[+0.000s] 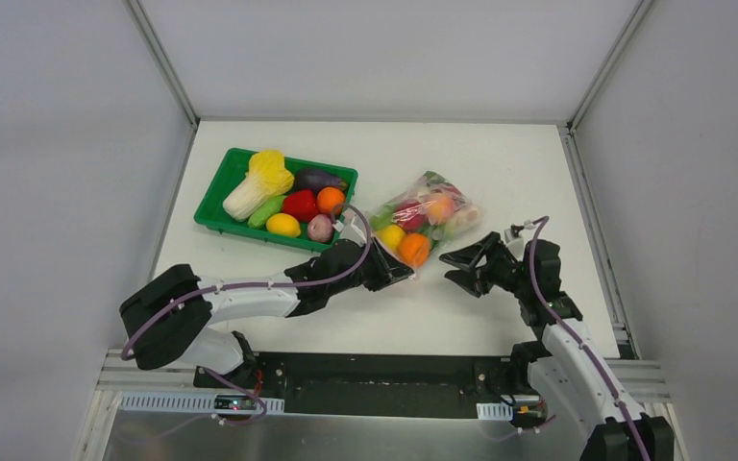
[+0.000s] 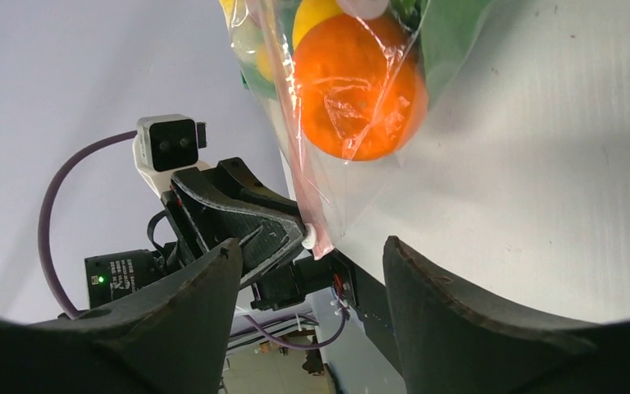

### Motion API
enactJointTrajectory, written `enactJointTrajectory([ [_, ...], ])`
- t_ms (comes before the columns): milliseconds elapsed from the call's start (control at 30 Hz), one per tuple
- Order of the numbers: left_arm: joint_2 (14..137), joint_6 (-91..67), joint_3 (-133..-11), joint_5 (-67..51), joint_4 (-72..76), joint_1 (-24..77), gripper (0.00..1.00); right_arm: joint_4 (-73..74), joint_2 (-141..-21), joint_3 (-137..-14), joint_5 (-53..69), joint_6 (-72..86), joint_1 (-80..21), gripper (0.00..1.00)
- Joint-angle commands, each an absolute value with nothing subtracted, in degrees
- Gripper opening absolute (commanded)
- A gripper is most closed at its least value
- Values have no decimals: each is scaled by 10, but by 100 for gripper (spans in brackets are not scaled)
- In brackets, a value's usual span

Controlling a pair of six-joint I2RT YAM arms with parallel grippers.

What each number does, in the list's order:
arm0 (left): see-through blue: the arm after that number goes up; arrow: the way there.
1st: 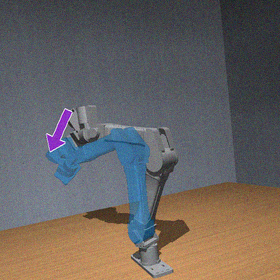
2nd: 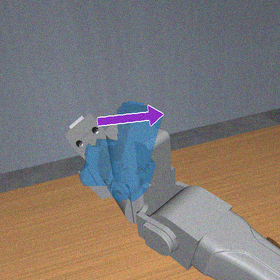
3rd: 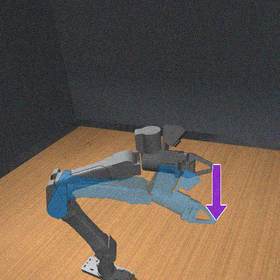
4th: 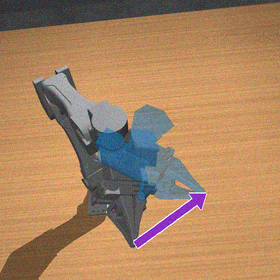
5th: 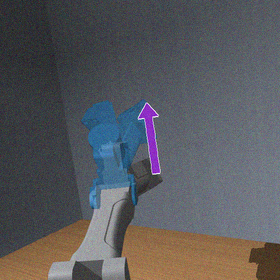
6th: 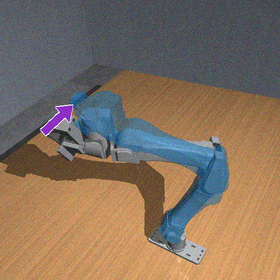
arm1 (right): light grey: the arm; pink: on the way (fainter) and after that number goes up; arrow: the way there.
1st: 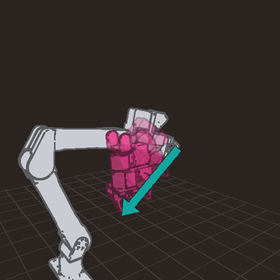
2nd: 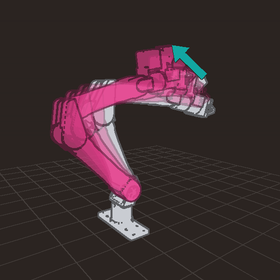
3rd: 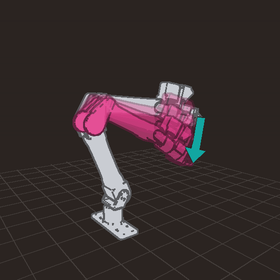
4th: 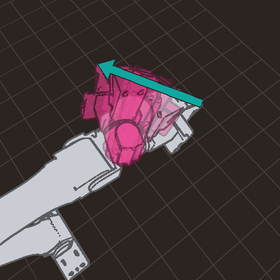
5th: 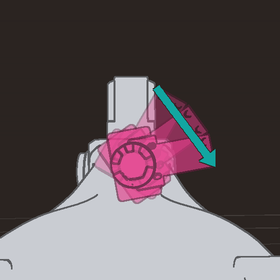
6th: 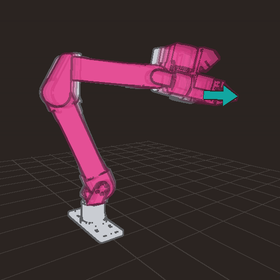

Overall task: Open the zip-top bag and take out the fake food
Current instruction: Adjust the zipper food storage bag at the center of the board.

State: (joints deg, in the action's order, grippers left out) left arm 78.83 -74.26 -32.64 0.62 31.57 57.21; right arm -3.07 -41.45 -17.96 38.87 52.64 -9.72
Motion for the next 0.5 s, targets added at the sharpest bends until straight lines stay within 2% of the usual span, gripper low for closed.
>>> enactJointTrajectory([
  [0,805,-755,-367,19,315,586,17,-47,-372,-150,403,585,-103,63],
  [200,819,-772,-374,27,319,594,12,-70,-336,-109,392,642,-107,52],
  [467,831,-799,-380,42,330,608,12,-166,-336,-57,384,729,-119,41],
])
